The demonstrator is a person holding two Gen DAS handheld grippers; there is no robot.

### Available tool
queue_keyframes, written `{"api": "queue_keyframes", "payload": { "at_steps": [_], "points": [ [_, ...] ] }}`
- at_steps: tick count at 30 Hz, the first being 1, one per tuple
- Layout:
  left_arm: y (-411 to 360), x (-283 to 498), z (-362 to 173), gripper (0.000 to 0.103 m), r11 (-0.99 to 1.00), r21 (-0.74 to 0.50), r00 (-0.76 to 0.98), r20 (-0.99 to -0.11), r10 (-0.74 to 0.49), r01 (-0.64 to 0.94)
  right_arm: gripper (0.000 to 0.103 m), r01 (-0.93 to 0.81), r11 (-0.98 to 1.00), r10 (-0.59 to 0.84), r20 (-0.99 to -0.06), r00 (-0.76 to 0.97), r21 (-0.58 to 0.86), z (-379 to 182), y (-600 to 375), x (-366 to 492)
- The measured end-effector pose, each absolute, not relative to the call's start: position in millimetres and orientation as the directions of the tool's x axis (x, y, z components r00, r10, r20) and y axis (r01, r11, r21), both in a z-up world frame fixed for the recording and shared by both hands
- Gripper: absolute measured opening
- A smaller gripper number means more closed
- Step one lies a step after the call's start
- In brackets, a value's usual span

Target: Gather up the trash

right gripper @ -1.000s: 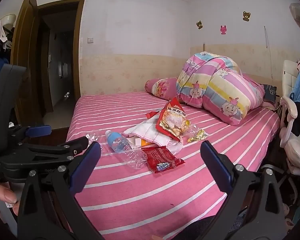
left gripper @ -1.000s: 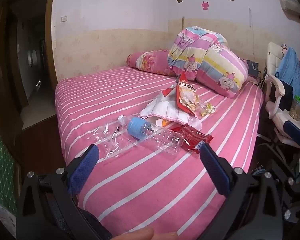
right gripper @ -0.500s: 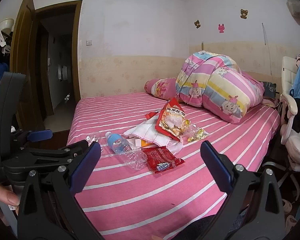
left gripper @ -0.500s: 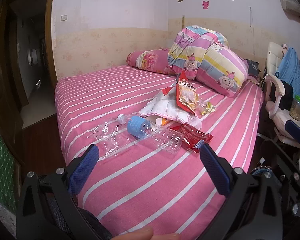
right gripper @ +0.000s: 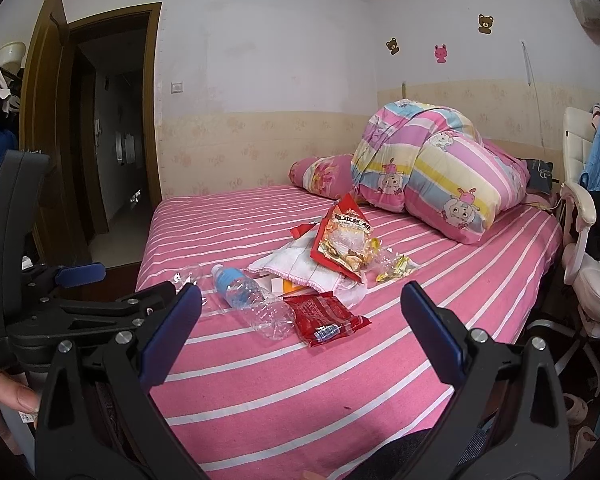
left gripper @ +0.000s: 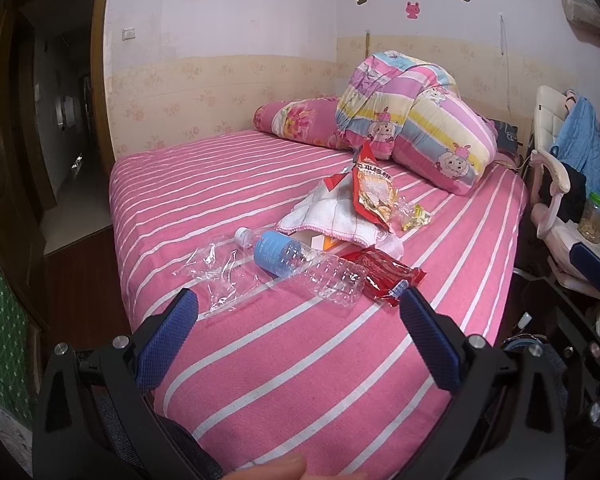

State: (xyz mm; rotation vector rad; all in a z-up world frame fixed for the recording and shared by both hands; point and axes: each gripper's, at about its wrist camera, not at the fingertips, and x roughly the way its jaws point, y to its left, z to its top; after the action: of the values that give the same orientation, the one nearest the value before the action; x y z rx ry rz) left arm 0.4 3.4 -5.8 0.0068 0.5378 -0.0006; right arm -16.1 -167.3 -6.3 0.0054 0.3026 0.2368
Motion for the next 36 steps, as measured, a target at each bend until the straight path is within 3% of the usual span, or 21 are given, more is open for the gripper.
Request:
{"api": "queue_keyframes", "payload": {
  "at_steps": [27, 36],
  "points": [
    [2.3, -0.2, -2.7, 0.098, 1.0, -0.014, 0.857, -0.516, -0.008, 0.001, 0.099, -0.231, 0.971, 0.238, -0.286, 0.928, 0.057, -7.3, -168.3, -14.7],
    [1.1, -1.1, -2.5, 0.098, 1.0, -0.008, 0.857, -0.516, -0.004, -0.001, 0.099, -0.293, 0.953, 0.304, -0.258, 0.917, 0.083, -4.1, -169.9, -22.8]
  ]
}}
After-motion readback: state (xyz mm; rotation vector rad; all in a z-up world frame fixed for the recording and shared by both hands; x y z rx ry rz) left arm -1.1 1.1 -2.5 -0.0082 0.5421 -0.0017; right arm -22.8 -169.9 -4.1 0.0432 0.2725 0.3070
